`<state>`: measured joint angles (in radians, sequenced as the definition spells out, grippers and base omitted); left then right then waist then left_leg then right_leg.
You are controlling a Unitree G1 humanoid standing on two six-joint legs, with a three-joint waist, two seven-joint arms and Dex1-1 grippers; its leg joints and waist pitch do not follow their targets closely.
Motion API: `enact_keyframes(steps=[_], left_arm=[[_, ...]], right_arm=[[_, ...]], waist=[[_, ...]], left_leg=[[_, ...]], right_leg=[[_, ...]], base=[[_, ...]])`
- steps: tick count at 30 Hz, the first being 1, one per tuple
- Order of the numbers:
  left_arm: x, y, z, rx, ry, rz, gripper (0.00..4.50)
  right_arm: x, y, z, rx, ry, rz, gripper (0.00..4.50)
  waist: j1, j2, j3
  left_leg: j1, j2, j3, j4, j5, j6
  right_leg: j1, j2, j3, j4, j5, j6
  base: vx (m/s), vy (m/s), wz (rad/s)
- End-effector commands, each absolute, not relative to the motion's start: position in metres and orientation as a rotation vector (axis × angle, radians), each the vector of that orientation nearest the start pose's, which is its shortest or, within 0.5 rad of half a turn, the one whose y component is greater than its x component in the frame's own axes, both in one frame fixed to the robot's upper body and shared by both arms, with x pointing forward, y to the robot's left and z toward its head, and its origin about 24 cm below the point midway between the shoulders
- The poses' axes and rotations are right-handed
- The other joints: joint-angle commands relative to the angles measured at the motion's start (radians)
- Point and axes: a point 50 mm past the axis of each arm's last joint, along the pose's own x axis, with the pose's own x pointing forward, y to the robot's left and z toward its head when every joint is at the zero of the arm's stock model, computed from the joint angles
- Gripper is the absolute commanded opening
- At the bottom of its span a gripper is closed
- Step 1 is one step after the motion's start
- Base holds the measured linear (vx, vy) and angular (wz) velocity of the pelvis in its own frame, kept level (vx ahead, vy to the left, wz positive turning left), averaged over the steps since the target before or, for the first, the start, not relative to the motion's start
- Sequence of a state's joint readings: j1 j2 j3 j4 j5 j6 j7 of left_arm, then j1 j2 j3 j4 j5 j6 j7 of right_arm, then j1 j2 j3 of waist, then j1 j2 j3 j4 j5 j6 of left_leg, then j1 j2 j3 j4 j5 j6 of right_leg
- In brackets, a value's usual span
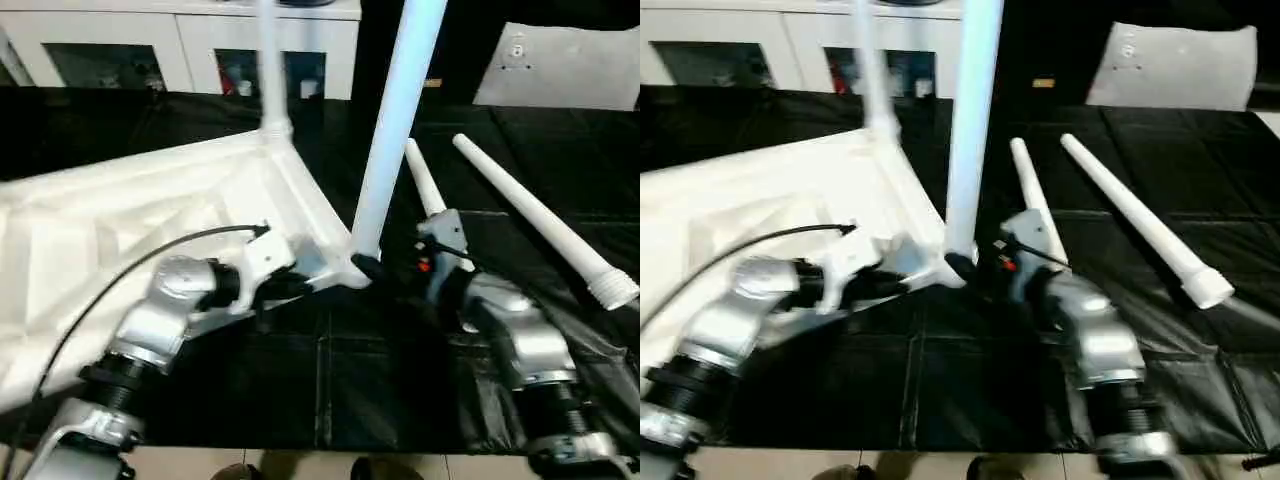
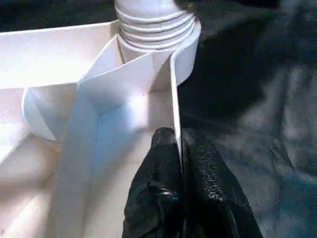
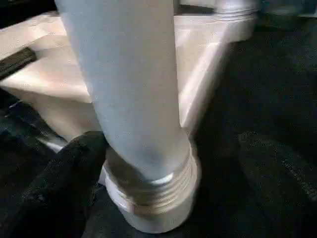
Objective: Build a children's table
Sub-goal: Rotate leg to tighten
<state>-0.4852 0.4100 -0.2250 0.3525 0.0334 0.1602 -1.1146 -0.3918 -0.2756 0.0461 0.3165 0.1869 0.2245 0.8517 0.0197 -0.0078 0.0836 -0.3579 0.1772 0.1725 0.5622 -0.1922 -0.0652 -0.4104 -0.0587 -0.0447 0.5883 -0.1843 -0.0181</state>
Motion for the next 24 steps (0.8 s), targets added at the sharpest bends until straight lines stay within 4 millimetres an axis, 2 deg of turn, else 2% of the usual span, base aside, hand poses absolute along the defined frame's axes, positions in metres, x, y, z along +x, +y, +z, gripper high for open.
enact_keyframes(steps=[1,5,9,11,13,20,21,24], left_arm=[[0.299,0.140,0.059,0.446,0.380,-1.353,0.00],[0.297,0.150,0.059,0.544,0.438,-1.497,0.00],[0.295,0.153,0.061,0.562,0.462,-1.574,0.00],[0.295,0.154,0.062,0.580,0.471,-1.622,0.00],[0.295,0.155,0.063,0.594,0.482,-1.650,0.00],[0.301,0.157,0.067,0.636,0.487,-1.688,0.00],[0.302,0.157,0.067,0.637,0.486,-1.690,0.00],[0.305,0.158,0.068,0.642,0.488,-1.687,0.00]], right_arm=[[0.306,-0.142,0.069,-0.076,0.180,1.009,4.46],[0.298,-0.139,0.069,-0.165,0.238,1.241,4.46],[0.298,-0.135,0.069,-0.204,0.261,1.324,4.46],[0.299,-0.133,0.070,-0.206,0.282,1.376,4.09],[0.299,-0.132,0.072,-0.209,0.295,1.414,4.06],[0.299,-0.132,0.074,-0.239,0.339,1.515,3.46],[0.299,-0.133,0.074,-0.244,0.345,1.526,3.23],[0.297,-0.134,0.074,-0.263,0.361,1.557,3.10]], waist=[[0.002,-0.008,-0.053],[0.017,-0.005,-0.051],[0.025,-0.005,-0.051],[0.031,-0.008,-0.050],[0.036,-0.009,-0.050],[0.039,-0.012,-0.048],[0.040,-0.012,-0.048],[0.041,-0.014,-0.049]], left_leg=[[0.001,0.046,-0.006,-0.051,-0.102,0.131],[0.005,0.052,-0.005,-0.052,-0.119,0.120],[0.006,0.056,-0.003,-0.052,-0.114,0.107],[0.007,0.055,-0.002,-0.051,-0.112,0.105],[0.007,0.056,-0.002,-0.052,-0.115,0.100],[0.008,0.056,-0.003,-0.052,-0.118,0.089],[0.007,0.056,-0.002,-0.051,-0.115,0.089],[0.006,0.056,-0.003,-0.050,-0.104,0.091]], right_leg=[[0.057,-0.075,0.047,-0.058,-0.121,-0.251],[0.054,-0.076,0.046,-0.057,-0.136,-0.259],[0.052,-0.077,0.047,-0.050,-0.115,-0.273],[0.052,-0.077,0.047,-0.050,-0.113,-0.279],[0.053,-0.079,0.047,-0.049,-0.118,-0.278],[0.054,-0.080,0.047,-0.046,-0.100,-0.285],[0.055,-0.081,0.048,-0.046,-0.099,-0.286],[0.056,-0.081,0.047,-0.044,-0.083,-0.289]], base=[[0.000,0.000,0.00],[0.000,0.000,0.00],[0.000,0.000,0.00],[0.000,0.000,0.00],[0.000,0.000,0.00],[0.000,0.000,0.00],[0.000,0.000,0.00],[0.000,0.000,0.00]])
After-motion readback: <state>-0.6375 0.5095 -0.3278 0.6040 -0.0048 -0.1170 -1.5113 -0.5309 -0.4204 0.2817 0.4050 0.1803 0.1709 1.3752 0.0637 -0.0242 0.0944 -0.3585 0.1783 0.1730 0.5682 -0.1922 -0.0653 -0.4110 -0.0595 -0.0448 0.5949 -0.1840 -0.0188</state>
